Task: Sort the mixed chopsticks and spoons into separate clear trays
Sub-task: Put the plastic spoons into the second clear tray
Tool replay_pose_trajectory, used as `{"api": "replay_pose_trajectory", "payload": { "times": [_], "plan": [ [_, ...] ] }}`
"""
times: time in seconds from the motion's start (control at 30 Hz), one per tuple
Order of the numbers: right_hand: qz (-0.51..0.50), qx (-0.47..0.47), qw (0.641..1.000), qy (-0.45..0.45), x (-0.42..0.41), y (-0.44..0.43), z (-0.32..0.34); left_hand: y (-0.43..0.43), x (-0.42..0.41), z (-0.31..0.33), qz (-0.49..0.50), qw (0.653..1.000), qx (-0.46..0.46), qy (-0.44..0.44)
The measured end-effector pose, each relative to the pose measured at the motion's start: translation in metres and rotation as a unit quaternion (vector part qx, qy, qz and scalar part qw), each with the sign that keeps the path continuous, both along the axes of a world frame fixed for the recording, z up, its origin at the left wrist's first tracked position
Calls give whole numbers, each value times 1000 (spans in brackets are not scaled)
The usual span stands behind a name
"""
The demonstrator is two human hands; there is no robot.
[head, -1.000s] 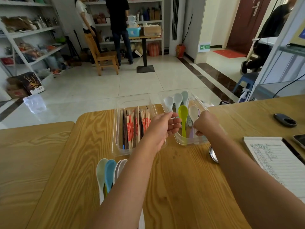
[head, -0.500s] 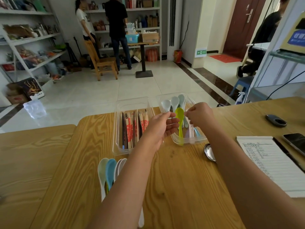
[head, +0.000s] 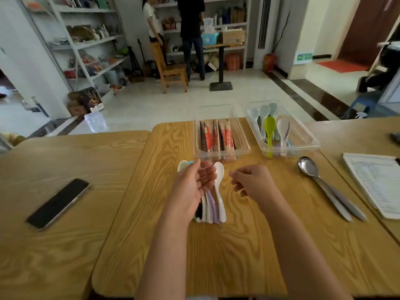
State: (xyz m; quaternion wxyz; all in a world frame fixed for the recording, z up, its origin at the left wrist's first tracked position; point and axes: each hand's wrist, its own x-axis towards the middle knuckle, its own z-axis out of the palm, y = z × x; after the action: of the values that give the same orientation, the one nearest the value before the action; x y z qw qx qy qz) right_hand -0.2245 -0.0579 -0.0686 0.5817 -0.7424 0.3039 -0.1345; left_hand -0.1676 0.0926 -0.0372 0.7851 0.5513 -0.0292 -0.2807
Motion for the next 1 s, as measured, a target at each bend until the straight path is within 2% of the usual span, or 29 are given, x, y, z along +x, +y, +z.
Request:
{"api": "replay_pose_trajectory", "payload": {
  "times": [0.17, 0.43, 0.7, 0.87, 1.0],
  "plan": [
    [12, -39, 995, 95, 11, 20, -21, 18, -3, -19, 14, 999, 47, 22],
    [17, -121, 982, 141, 22, 25, -25, 20, -2, -24, 7, 998, 66, 15],
    [20, -269, 934, 232, 27, 33, -21, 17, 0, -26, -4, 998, 68, 7],
    [7, -271, 931, 242, 21, 22, -19, 13, -2, -25, -9, 998, 58, 5],
    [27, -234, 942, 241, 12, 10, -17, -2, -7, -24, -26, 998, 49, 14]
  ]
}}
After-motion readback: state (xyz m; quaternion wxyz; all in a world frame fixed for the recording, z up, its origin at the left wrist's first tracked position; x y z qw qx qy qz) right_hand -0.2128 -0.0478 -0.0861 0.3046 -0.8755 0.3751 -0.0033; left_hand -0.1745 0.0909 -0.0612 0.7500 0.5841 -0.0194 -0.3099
